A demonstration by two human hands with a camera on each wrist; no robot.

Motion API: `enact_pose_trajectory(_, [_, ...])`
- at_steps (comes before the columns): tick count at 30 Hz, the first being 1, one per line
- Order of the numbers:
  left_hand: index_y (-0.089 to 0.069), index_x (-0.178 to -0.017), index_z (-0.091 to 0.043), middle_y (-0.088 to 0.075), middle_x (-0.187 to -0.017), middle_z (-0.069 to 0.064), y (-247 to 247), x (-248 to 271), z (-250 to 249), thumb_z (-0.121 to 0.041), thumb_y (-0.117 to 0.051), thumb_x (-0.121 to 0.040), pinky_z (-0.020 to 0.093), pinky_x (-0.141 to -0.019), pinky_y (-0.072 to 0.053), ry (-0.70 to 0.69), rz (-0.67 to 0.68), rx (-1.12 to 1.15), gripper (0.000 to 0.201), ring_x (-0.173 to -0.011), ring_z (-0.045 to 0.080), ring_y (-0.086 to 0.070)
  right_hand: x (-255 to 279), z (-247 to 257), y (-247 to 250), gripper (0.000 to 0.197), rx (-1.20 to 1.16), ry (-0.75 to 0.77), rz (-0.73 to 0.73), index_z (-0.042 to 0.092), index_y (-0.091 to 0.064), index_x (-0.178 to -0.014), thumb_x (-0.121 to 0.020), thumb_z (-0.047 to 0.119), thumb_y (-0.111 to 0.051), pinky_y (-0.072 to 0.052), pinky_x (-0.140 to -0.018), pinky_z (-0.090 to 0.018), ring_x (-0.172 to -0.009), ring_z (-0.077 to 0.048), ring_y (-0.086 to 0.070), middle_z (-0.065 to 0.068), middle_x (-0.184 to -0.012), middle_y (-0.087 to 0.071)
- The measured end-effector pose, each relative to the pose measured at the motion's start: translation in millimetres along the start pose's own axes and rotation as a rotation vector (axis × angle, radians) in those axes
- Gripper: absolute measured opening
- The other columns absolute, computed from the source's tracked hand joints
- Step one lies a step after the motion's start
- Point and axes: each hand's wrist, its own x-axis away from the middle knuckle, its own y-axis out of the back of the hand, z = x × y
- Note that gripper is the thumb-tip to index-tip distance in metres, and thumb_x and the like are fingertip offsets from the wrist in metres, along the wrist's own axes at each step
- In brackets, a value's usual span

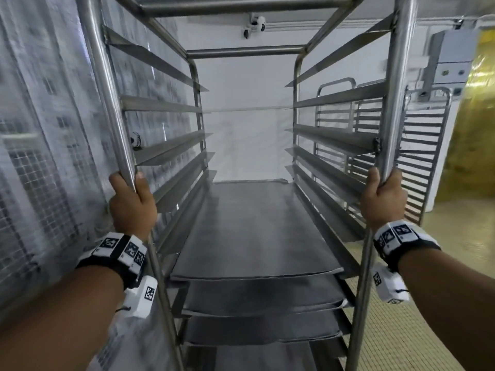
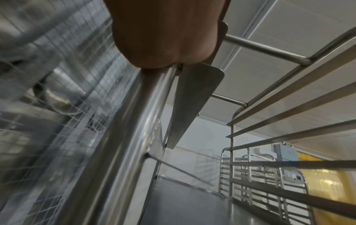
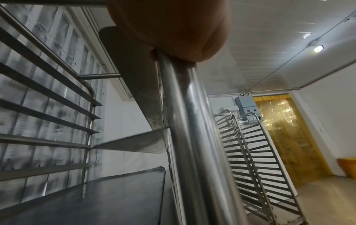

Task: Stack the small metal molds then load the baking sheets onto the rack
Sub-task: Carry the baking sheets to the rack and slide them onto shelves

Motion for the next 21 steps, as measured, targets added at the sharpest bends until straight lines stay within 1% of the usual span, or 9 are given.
enact_pose_trajectory(2, [-0.04, -0.128, 0.001, -0.065, -0.095, 0.035, -19.4, -1.3, -4.1, -0.042, -0.038, -0.109, 0.043, -0.062, -0.036, -0.008, -0.015, -0.01, 0.047, -0.08, 0.054, -0.062, -15.3, -10.7, -9.2, 0.047, -0.018, -0.006, 0.027, 0.01, -0.04, -0.104, -0.101, 0.057, -0.037, -0.048, -0.058, -0.043, -0.061, -0.036, -0.058, -0.008, -0.065, -0.05])
enact_pose_trajectory(5, [-0.039, -0.129, 0.003, -0.064, -0.092, 0.034, -51.9, -1.8, -9.8, -0.04, -0.037, -0.109, 0.042, -0.061, -0.036, -0.006, -0.021, -0.019, 0.047, -0.077, 0.052, -0.062, -38.5, -26.4, -22.2, 0.045, -0.06, -0.011, 0.061, 0.0, -0.043, -0.107, -0.104, 0.045, -0.042, -0.033, -0.06, -0.033, -0.054, -0.026, -0.044, 0.0, -0.063, -0.042])
enact_pose_trajectory(7, [-0.039, -0.129, 0.003, -0.064, -0.09, 0.034, -77.7, -2.4, -13.4, -0.041, -0.037, -0.109, 0.043, -0.06, -0.039, -0.016, -0.031, -0.023, 0.048, -0.075, 0.052, -0.062, -56.8, -37.5, -30.6, 0.043, -0.051, -0.018, 0.079, 0.0, -0.042, -0.106, -0.105, 0.043, -0.041, -0.025, -0.057, -0.032, -0.052, -0.014, -0.035, 0.002, -0.063, -0.039])
enact_pose_trajectory(8, [-0.039, -0.129, 0.003, -0.064, -0.09, 0.035, -85.1, -3.8, -13.7, -0.043, -0.037, -0.109, 0.045, -0.06, -0.041, -0.019, -0.023, -0.023, 0.049, -0.076, 0.052, -0.062, -60.7, -41.5, -32.9, 0.042, -0.029, -0.011, 0.085, 0.002, -0.041, -0.105, -0.105, 0.043, -0.04, -0.023, -0.056, -0.032, -0.052, -0.012, -0.033, 0.001, -0.063, -0.039])
enact_pose_trajectory(10, [-0.038, -0.13, 0.0, -0.065, -0.094, 0.036, -111.1, -5.7, -16.0, -0.046, -0.036, -0.108, 0.049, -0.065, -0.046, -0.008, -0.017, -0.034, 0.051, -0.079, 0.054, -0.063, -79.6, -56.9, -44.5, 0.041, -0.037, -0.029, 0.095, 0.003, -0.041, -0.106, -0.105, 0.044, -0.038, -0.026, -0.06, -0.032, -0.052, -0.014, -0.034, 0.001, -0.063, -0.039])
enact_pose_trajectory(12, [-0.038, -0.131, -0.001, -0.065, -0.095, 0.035, -134.1, -5.4, -20.8, -0.048, -0.036, -0.108, 0.049, -0.065, -0.047, 0.002, -0.011, -0.044, 0.052, -0.08, 0.053, -0.063, -99.2, -72.1, -58.4, 0.044, -0.034, -0.03, 0.09, 0.002, -0.042, -0.109, -0.105, 0.045, -0.038, -0.03, -0.063, -0.032, -0.053, -0.017, -0.037, 0.0, -0.064, -0.04])
enact_pose_trajectory(14, [-0.039, -0.131, 0.002, -0.064, -0.093, 0.035, -156.0, -3.6, -27.0, -0.045, -0.037, -0.108, 0.043, -0.062, -0.039, 0.013, -0.015, -0.04, 0.052, -0.078, 0.052, -0.062, -118.6, -87.5, -73.5, 0.047, -0.035, -0.032, 0.087, 0.0, -0.042, -0.111, -0.105, 0.046, -0.037, -0.033, -0.064, -0.034, -0.057, -0.023, -0.043, -0.006, -0.067, -0.046])
enact_pose_trajectory(16, [-0.04, -0.131, 0.005, -0.064, -0.094, 0.036, -174.3, -1.5, -34.0, -0.042, -0.038, -0.109, 0.042, -0.062, -0.033, 0.013, -0.024, -0.042, 0.052, -0.079, 0.053, -0.061, -133.7, -102.5, -86.6, 0.049, -0.02, -0.016, 0.082, 0.0, -0.041, -0.112, -0.105, 0.048, -0.036, -0.037, -0.064, -0.037, -0.065, -0.028, -0.049, -0.014, -0.073, -0.051])
enact_pose_trajectory(21, [-0.04, -0.131, 0.005, -0.063, -0.099, 0.035, -217.2, -8.1, -39.8, -0.041, -0.037, -0.11, 0.04, -0.063, -0.028, 0.034, -0.036, -0.061, 0.051, -0.083, 0.051, -0.06, -162.3, -124.7, -119.8, 0.049, -0.001, -0.012, 0.087, 0.003, -0.041, -0.112, -0.104, 0.051, -0.036, -0.038, -0.063, -0.037, -0.067, -0.029, -0.052, -0.015, -0.075, -0.053])
